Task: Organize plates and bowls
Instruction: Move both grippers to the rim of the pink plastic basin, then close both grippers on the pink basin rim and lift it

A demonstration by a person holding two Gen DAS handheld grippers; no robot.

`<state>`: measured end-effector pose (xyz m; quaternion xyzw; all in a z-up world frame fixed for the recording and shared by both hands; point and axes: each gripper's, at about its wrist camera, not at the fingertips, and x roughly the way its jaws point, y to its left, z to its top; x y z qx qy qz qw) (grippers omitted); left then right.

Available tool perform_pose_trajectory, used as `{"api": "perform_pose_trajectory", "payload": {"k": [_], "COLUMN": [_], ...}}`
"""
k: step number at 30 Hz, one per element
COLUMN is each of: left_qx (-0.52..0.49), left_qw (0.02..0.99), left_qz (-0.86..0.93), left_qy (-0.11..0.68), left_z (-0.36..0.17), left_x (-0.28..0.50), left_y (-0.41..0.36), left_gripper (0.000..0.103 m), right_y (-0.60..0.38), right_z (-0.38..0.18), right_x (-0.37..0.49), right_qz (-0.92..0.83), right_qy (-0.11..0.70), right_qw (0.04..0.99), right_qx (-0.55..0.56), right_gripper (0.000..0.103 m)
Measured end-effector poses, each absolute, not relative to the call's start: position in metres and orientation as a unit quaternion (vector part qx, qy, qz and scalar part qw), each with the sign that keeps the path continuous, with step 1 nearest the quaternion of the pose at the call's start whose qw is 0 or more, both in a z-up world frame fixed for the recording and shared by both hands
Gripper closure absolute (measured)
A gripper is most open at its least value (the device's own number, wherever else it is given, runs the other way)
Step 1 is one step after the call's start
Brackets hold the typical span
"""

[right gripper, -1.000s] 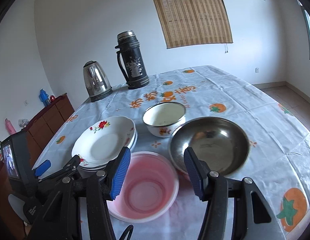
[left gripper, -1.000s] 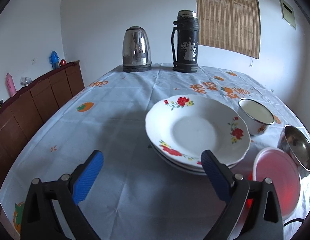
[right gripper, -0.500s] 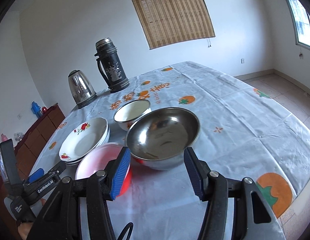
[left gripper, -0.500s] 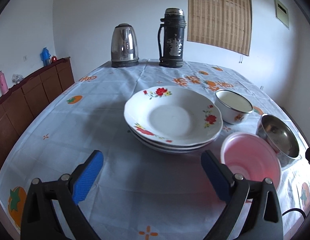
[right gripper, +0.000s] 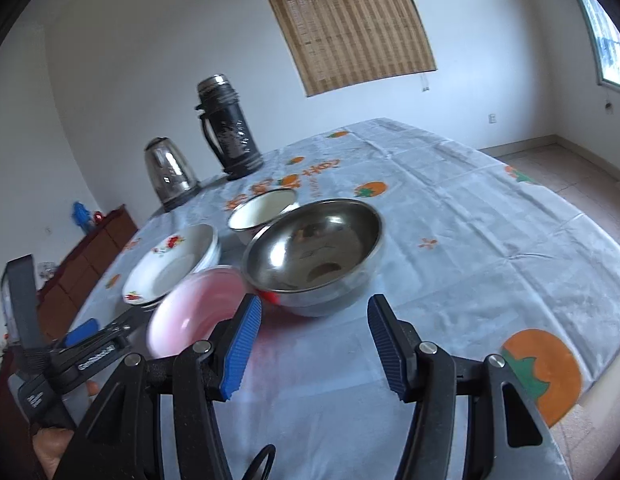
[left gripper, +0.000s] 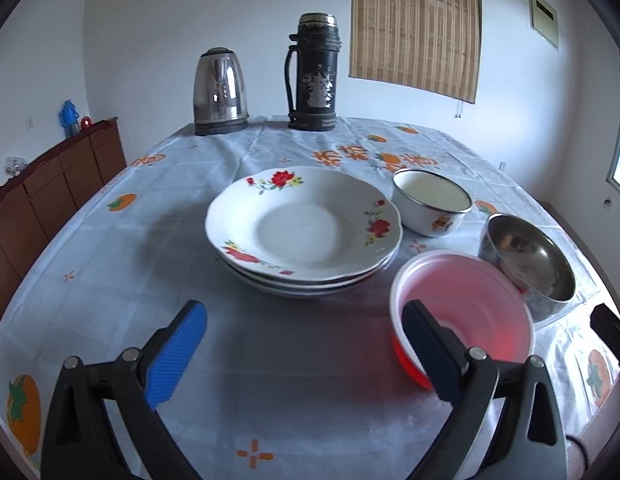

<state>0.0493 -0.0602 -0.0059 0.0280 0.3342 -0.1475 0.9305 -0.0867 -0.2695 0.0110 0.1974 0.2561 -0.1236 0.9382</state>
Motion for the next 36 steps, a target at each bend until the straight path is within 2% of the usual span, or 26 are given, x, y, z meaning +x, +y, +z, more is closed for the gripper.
{"api": "perform_pose_trajectory", "payload": {"k": [4,9,11,13,15,18,22,24,26,28,29,30,36], "left_qx": [0.026,0.048,0.047,0.041,0.036,0.027,0.033,0.032,0.031,0.035,0.034,0.030,0.004], "left_qw": [0.923,0.917,0.914,0.911,0.907,0.897,0.893,0.890,0.885,0.883,0.880,0.875,0.871], "left_qz": [-0.160,-0.176,-0.182,-0.186,-0.187,-0.201,-0.216,-0.231,-0.241,-0.244,-0.247,-0.252,-0.264], "left_qy": [0.349,0.355,0.360,0.366,0.375,0.394,0.392,0.393,0.397,0.400,0.404,0.412,0.415], "left_z": [-0.007,-0.009,-0.009,-0.010,-0.013,-0.017,-0.018,-0.017,-0.018,-0.021,-0.023,-0.026,-0.022], "left_x": [0.052,0.052,0.053,0.056,0.061,0.066,0.065,0.064,0.064,0.064,0.064,0.065,0.061], "left_y": [-0.065,-0.078,-0.081,-0.082,-0.084,-0.086,-0.093,-0.097,-0.101,-0.104,-0.105,-0.106,-0.100], "left_gripper": [0.005,0.019,0.020,0.027,0.044,0.054,0.054,0.054,0.057,0.074,0.087,0.090,0.093], "right_y": [-0.256,-0.255,-0.253,-0.251,-0.252,-0.254,-0.253,-0.252,-0.252,-0.251,-0.250,-0.249,-0.249], "right_z": [0.006,-0.009,-0.012,-0.015,-0.018,-0.022,-0.026,-0.027,-0.029,-0.030,-0.029,-0.029,-0.026], "right_x": [-0.077,-0.064,-0.062,-0.058,-0.054,-0.049,-0.044,-0.041,-0.038,-0.037,-0.037,-0.037,-0.041], "right_qz": [-0.091,-0.047,-0.036,-0.031,-0.026,-0.023,-0.017,-0.015,-0.009,-0.004,-0.004,-0.004,-0.001], "right_qy": [0.264,0.283,0.287,0.292,0.296,0.304,0.310,0.310,0.312,0.310,0.309,0.308,0.304], "right_qw": [0.940,0.925,0.923,0.920,0.917,0.913,0.909,0.909,0.908,0.908,0.909,0.910,0.913], "right_qx": [0.197,0.248,0.255,0.260,0.267,0.273,0.277,0.277,0.279,0.281,0.280,0.276,0.274], "right_gripper": [0.045,0.045,0.045,0.045,0.045,0.053,0.063,0.064,0.076,0.082,0.082,0.083,0.087]}}
